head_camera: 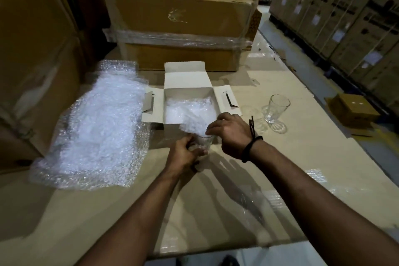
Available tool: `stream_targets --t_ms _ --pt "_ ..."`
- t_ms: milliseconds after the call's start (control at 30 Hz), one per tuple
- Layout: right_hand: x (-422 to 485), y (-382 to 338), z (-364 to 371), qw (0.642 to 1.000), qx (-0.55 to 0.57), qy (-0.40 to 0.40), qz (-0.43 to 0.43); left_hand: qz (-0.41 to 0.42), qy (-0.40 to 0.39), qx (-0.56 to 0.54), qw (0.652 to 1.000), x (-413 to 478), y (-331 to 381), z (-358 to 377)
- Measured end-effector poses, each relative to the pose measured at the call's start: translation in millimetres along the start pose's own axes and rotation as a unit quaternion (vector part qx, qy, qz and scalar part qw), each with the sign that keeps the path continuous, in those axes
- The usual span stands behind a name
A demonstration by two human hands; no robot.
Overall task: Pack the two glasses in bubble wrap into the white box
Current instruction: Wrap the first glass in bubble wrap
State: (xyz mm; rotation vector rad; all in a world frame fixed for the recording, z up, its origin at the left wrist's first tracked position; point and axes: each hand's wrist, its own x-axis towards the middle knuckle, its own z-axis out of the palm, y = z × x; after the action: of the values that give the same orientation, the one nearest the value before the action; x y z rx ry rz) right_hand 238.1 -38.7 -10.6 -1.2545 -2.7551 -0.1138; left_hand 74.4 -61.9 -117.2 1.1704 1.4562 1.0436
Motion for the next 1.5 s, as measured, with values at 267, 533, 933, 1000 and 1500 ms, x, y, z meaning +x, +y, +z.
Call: stream_targets --t_ms 267,533,933,1000,1500 --pt "21 -9 -11 0.989 0.032 -0.13 0.07 -0.004 -0.03 -0.033 0.999 1 -4 -2" --pt "18 -8 -10 0.997 -0.019 -0.074 0.015 -0.012 -0.027 -0.037 0.999 2 -3 -2" --pt "30 9 -15 0.986 -0.03 -0.146 0.07 0.039 -0.024 0.032 0.998 -2 1 -4" --pt "23 5 -16 0.982 -0.062 -0.171 0.049 0.028 -0.019 0.034 0.999 -1 0 -3" --pt "5 12 -1 0.987 0.14 -0.037 0.062 0.02 0.003 -0.035 0.999 -4 5 2"
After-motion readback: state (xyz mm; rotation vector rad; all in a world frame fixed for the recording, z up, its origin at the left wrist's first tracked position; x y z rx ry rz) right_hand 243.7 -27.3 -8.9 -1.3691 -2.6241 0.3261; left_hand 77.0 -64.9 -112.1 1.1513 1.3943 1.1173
